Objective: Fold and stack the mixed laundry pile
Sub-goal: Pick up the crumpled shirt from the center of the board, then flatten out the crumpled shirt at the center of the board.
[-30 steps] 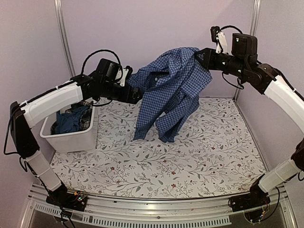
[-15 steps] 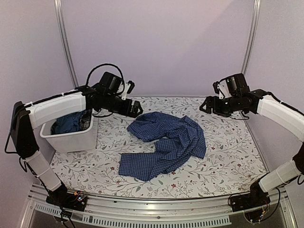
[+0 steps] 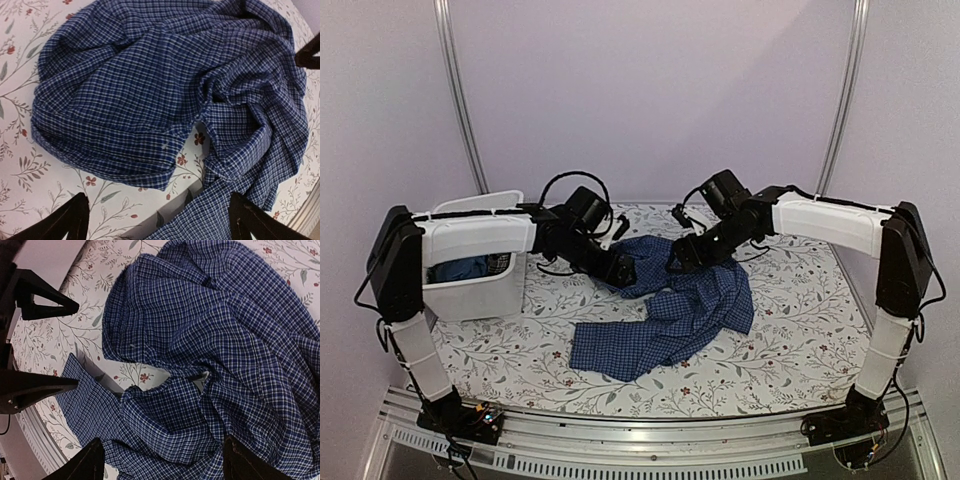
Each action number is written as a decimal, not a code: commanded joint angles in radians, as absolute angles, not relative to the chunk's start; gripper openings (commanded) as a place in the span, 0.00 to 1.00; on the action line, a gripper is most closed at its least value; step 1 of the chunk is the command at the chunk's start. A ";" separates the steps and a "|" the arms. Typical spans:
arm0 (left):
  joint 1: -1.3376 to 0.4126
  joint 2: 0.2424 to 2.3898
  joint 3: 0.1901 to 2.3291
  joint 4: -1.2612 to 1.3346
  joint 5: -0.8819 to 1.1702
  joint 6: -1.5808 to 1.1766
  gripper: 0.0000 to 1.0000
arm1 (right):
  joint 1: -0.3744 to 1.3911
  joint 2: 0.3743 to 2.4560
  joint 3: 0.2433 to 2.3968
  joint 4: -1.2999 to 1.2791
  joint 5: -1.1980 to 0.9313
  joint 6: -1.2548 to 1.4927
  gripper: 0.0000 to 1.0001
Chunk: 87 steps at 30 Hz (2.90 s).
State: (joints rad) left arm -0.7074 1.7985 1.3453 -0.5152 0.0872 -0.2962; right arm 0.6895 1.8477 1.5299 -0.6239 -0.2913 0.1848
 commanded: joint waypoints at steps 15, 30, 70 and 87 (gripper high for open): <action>-0.815 2.085 1.544 -0.596 -0.261 -0.162 0.30 | 0.656 1.816 1.184 -0.732 -0.045 0.235 0.73; -0.704 1.769 1.703 -0.532 -0.075 -0.147 0.00 | 0.462 1.560 1.435 -0.813 0.241 0.148 0.00; -0.719 1.880 2.287 -0.339 0.136 -0.173 0.00 | 0.486 1.457 2.216 -0.503 0.406 -0.213 0.00; -0.384 1.644 1.635 -0.388 0.148 -0.411 0.93 | 0.773 1.855 2.034 -0.682 -0.666 0.170 0.06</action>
